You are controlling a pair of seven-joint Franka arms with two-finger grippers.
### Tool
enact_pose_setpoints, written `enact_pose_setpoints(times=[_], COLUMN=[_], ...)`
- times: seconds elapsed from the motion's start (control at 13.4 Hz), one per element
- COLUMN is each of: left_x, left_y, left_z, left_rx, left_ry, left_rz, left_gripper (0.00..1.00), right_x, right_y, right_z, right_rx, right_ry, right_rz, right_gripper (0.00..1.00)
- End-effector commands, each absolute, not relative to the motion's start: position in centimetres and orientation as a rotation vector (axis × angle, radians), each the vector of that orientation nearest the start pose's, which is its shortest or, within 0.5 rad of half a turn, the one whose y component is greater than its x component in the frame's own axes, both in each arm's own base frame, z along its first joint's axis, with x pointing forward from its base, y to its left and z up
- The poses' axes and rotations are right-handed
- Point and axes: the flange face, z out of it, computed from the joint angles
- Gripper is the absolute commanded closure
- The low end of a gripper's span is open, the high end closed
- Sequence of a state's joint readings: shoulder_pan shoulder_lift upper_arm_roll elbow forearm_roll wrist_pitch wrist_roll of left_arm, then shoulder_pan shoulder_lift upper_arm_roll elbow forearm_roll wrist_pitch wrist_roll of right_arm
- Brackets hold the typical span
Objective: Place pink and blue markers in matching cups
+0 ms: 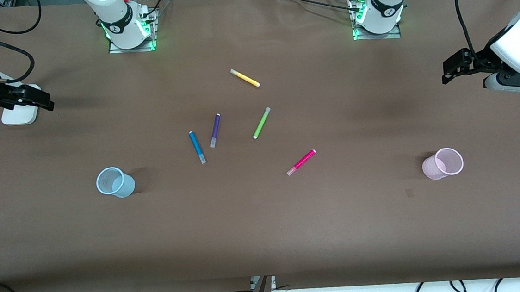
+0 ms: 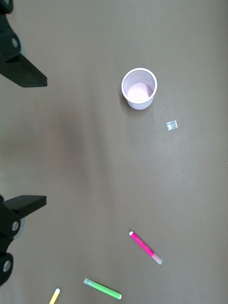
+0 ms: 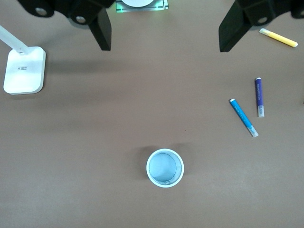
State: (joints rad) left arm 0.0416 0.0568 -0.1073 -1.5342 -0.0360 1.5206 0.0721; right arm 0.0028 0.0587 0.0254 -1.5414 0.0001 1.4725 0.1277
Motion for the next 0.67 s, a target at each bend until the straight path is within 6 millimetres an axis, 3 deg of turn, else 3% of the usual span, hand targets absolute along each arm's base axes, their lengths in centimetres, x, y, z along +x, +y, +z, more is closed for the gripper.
enact_pose_setpoints(times=[0.0, 0.22, 0.52, 0.6], left_x=[56.4, 56.5, 56.4, 56.4], left_y=[-4.0, -3.5, -4.2, -4.2], left_z=[60.9, 60.9, 60.9, 61.0], left_rx=[-3.176, -3.179, -3.176, -3.175], left_ry=[0.238, 0.226, 0.246, 0.246], left_rz=[0.114, 0.111, 0.111, 0.109], left_gripper=[0.00, 0.00, 0.00, 0.00], right_x=[56.3, 56.3, 56.8, 57.5], right_y=[1.4, 1.4, 1.5, 2.2], right_z=[60.3, 60.3, 60.4, 59.2], right_rx=[-3.130, -3.130, -3.124, -3.129], right_ry=[0.139, 0.136, 0.150, 0.129], right_rz=[0.196, 0.191, 0.177, 0.189], right_gripper=[0.00, 0.00, 0.00, 0.00])
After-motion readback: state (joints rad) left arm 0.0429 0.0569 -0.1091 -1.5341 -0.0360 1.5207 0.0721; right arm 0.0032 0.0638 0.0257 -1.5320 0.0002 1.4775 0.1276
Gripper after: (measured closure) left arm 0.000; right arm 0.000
